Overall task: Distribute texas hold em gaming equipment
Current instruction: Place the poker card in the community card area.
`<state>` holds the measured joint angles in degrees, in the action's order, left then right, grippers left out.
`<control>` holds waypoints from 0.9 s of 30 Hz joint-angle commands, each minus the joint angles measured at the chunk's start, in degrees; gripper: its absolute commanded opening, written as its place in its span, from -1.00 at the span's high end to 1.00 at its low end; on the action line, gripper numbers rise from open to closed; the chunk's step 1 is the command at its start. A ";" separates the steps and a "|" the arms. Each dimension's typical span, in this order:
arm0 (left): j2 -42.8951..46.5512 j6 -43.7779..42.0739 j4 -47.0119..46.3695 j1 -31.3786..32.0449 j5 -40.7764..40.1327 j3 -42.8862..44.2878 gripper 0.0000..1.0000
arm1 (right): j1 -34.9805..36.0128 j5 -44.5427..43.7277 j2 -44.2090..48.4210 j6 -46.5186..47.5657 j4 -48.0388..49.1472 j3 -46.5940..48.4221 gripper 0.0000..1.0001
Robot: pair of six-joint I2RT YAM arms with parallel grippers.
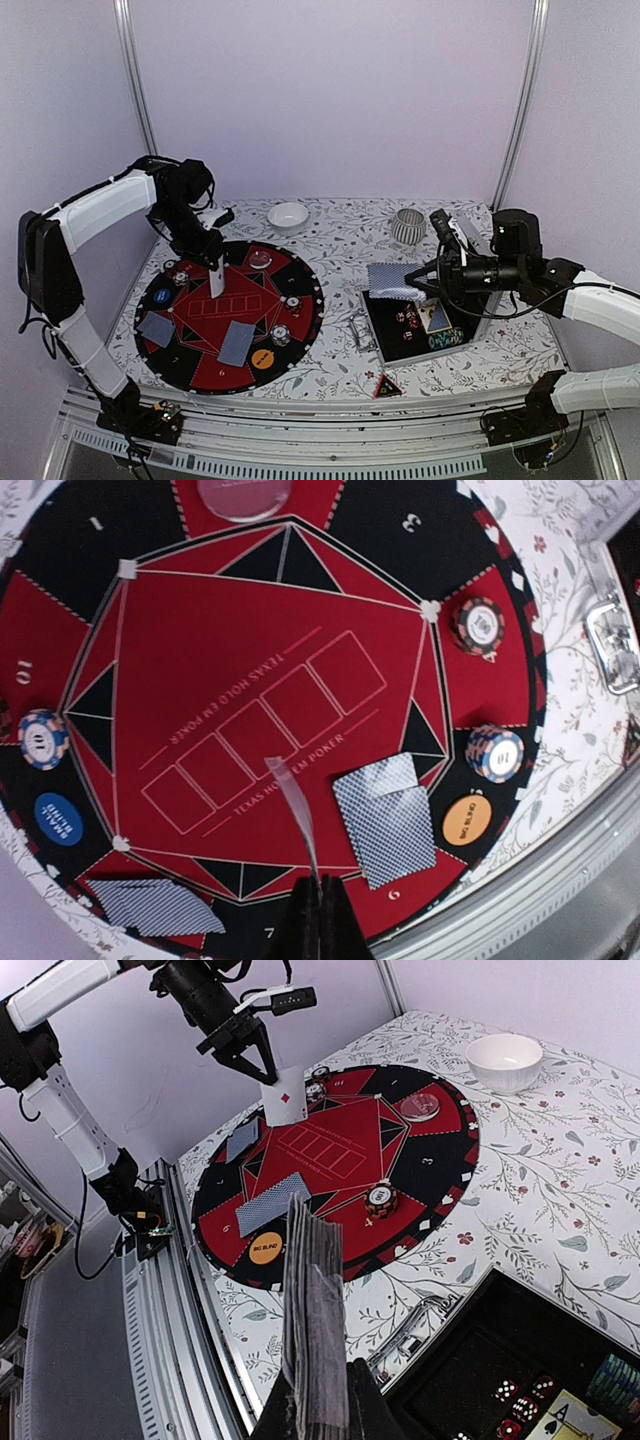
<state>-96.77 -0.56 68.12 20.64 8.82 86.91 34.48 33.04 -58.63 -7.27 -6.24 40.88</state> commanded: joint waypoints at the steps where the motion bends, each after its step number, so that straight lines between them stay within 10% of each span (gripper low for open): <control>1: -1.48 -5.18 -2.44 -0.20 9.19 -2.97 1.00 | -0.20 1.40 -1.02 1.46 0.86 1.90 0.95; 11: -9.49 -5.76 -4.36 -7.34 5.65 -3.61 1.00 | -0.16 2.24 -2.34 1.23 1.18 3.12 0.95; 27: -17.58 -5.22 -4.90 -9.97 -28.90 -6.83 1.00 | -0.20 2.25 -2.87 0.08 1.11 3.93 0.95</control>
<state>-113.32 -4.54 64.03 10.74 -9.06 81.45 34.48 34.59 -61.23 -6.63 -6.13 42.92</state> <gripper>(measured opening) 0.008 0.090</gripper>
